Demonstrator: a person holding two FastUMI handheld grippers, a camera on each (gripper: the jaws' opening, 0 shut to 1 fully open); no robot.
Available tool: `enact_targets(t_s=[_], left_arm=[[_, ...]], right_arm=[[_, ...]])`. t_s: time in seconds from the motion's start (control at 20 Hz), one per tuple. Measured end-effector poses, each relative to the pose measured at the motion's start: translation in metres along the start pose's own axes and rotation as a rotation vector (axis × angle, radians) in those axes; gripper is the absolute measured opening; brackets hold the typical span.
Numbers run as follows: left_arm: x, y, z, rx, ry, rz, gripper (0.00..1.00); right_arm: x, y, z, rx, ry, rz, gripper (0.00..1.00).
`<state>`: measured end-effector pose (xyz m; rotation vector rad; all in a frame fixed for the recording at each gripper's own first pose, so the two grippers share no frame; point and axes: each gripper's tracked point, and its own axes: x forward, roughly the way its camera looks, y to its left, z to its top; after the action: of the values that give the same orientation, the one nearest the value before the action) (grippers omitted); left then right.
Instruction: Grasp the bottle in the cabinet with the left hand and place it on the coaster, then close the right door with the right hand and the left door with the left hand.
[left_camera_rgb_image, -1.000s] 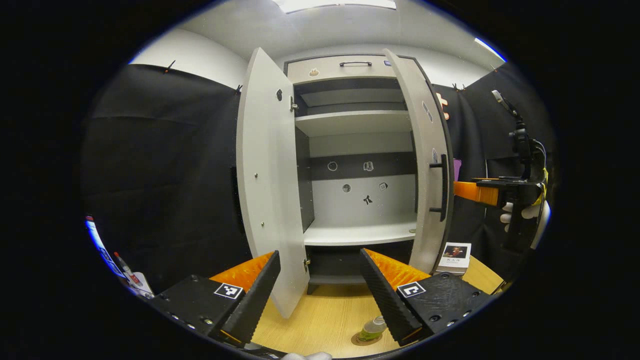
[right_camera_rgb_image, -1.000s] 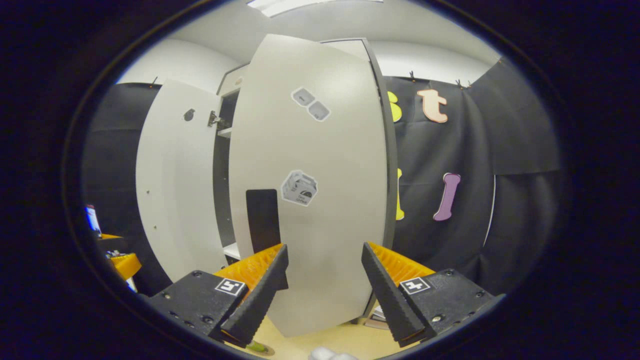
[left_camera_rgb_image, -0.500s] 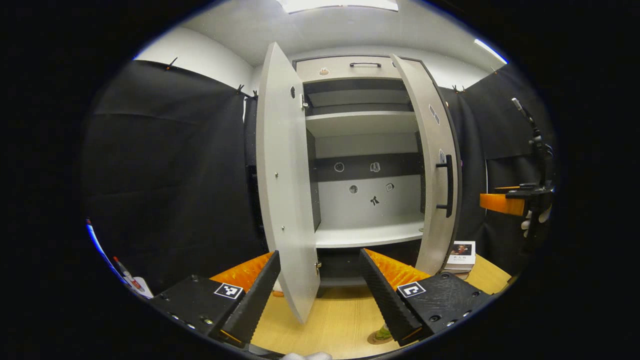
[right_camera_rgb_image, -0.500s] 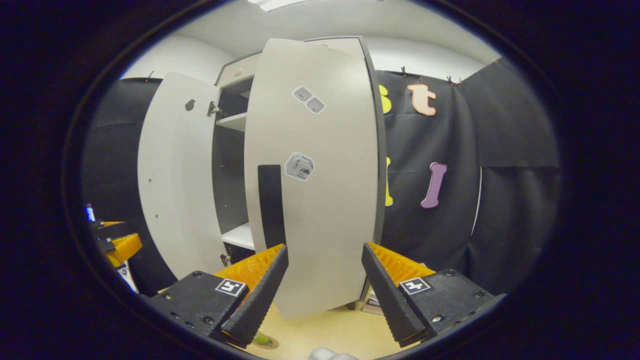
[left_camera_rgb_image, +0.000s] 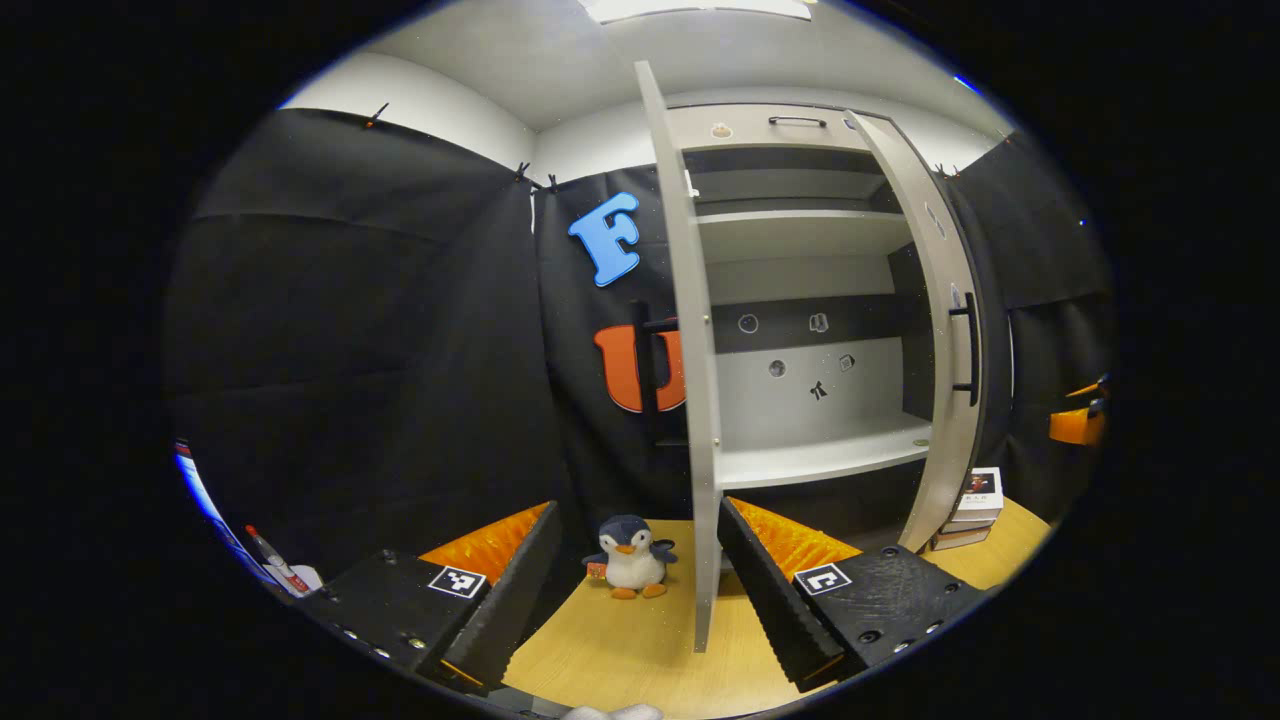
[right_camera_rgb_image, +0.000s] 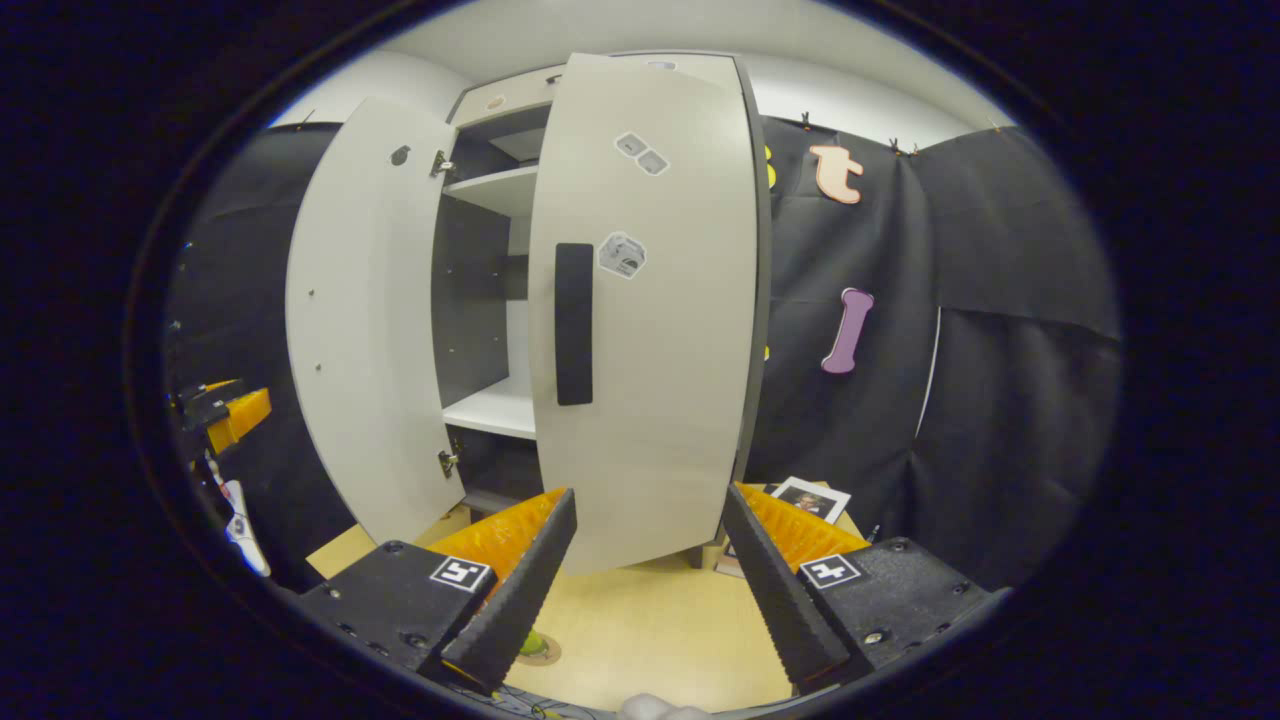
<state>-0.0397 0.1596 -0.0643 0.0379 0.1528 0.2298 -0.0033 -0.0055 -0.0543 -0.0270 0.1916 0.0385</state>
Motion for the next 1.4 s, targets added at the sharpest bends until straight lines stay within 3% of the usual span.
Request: enact_targets(t_s=[0.2, 0.5, 0.85, 0.9, 0.95, 1.4], left_arm=[[0.033, 0.046, 0.001, 0.001, -0.012, 0.061, 0.96], [0.079, 0.078, 0.019, -0.024, -0.037, 0.122, 0.96], [0.109, 0.054, 0.049, -0.038, -0.085, 0.078, 0.96], [0.110, 0.054, 0.048, -0.032, -0.084, 0.095, 0.96], [0.106, 0.056, 0.049, -0.024, -0.093, 0.106, 0.89], [0.098, 0.043, 0.055, -0.014, -0.101, 0.122, 0.92]], right_arm=[[-0.005, 0.009, -0.005, 0.003, 0.015, 0.010, 0.98], [-0.012, 0.003, -0.009, -0.007, 0.026, 0.000, 0.98], [-0.016, -0.014, -0.012, 0.020, 0.033, -0.029, 0.98], [-0.016, -0.015, -0.012, 0.024, 0.035, -0.030, 0.98], [-0.015, -0.016, -0.014, 0.027, 0.037, -0.030, 0.98], [-0.008, -0.020, -0.016, 0.043, 0.041, 0.001, 0.95]])
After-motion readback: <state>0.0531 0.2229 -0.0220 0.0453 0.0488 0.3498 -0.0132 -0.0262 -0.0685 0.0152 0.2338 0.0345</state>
